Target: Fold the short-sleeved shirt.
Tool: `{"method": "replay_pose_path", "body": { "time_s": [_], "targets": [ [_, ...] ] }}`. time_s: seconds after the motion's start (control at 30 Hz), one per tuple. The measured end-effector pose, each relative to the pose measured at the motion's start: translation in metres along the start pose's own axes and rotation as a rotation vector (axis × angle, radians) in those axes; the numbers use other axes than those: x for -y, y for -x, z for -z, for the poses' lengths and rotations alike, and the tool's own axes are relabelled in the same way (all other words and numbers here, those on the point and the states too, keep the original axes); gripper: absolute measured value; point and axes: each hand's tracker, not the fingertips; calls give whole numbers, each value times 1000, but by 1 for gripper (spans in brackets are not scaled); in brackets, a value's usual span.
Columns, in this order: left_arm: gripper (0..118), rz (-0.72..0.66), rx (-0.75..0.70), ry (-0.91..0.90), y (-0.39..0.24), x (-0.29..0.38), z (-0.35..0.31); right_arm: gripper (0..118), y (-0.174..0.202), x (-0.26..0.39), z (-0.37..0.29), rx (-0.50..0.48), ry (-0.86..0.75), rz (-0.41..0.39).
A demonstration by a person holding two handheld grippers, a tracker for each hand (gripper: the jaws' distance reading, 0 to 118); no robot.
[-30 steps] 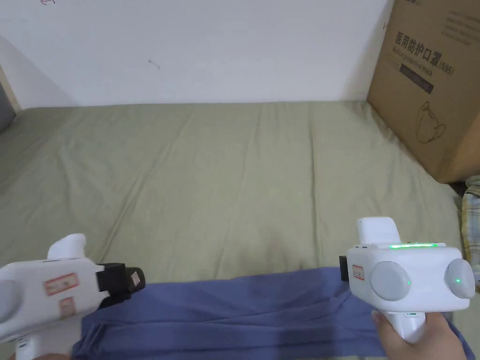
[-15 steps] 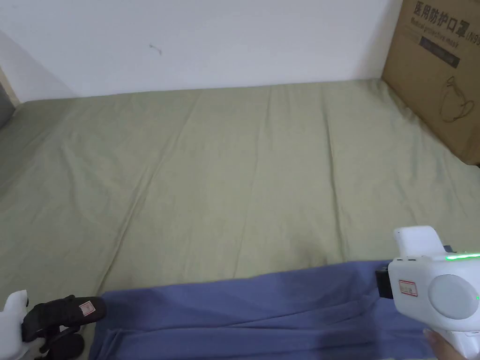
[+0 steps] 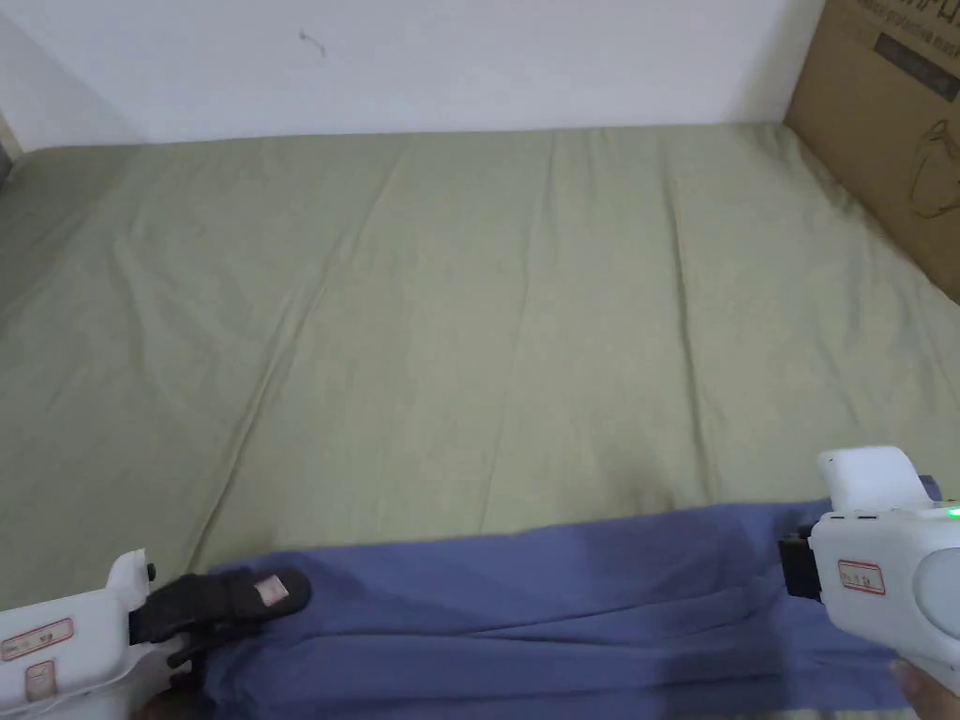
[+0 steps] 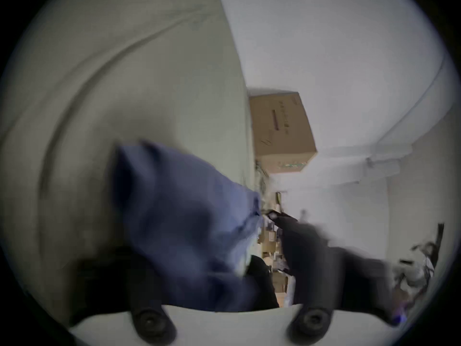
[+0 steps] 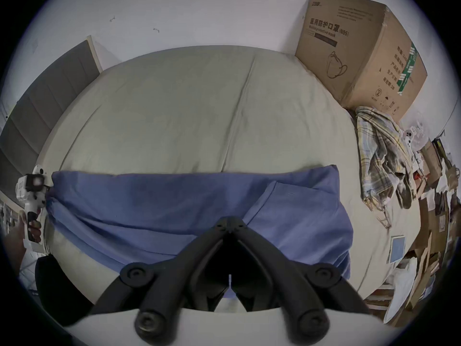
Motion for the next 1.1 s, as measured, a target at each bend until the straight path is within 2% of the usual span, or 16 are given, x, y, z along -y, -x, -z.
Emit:
{"method": "replay_pose_path", "body": {
  "time_s": [0.03, 0.07, 0.1, 0.27, 0.3, 0.37, 0.47, 0.5, 0.53, 0.6, 0.7, 0.8, 1.0, 1.03, 1.07, 1.1],
  "targets": [
    [12, -10, -161, -3, 6, 1, 7, 0, 1, 0, -1, 0, 0, -7],
    [5, 11, -271, -3, 15, 7, 2, 0, 4, -1, 0, -4, 1, -11],
    [5, -28, -56, -34, 5, 12, -2, 0, 5, -1, -1, -10, 2, -12],
    [5, 147, -333, -63, -52, 32, -10, 0, 8, -4, -4, -36, -4, -15],
    [5, 189, -409, -64, -65, 7, -29, 0, 8, -4, -6, -39, -10, -17],
    [5, 269, -583, -85, -94, 13, -43, 0, 10, -6, -7, -47, -18, -18],
    [5, 516, -1064, -161, -105, 5, -59, 0, 13, -6, -10, -65, -29, -21],
    [5, 610, -1195, -174, -113, 8, -58, 0, 13, -5, -11, -71, -31, -23],
    [5, 664, -1254, -180, -120, 11, -58, 0, 13, -4, -12, -75, -34, -23],
    [5, 656, -1170, -169, -140, 21, -48, 0, 13, -3, -17, -85, -40, -22],
    [5, 553, -873, -131, -168, 28, -24, 0, 9, -2, -22, -94, -51, -16],
    [5, 491, -667, -41, -185, 31, 24, 0, 3, -1, -23, -98, -61, -5],
    [8, 459, -602, 152, -179, 51, 138, 0, -15, 3, -27, -86, -71, 24],
    [15, 434, -578, 172, -175, 52, 153, 0, -17, 4, -28, -83, -73, 28],
    [31, 406, -555, 187, -173, 54, 162, 0, -19, 6, -29, -82, -74, 31],
    [70, 371, -504, 213, -171, 61, 170, 0, -21, 7, -30, -80, -74, 34]
  ]
}}
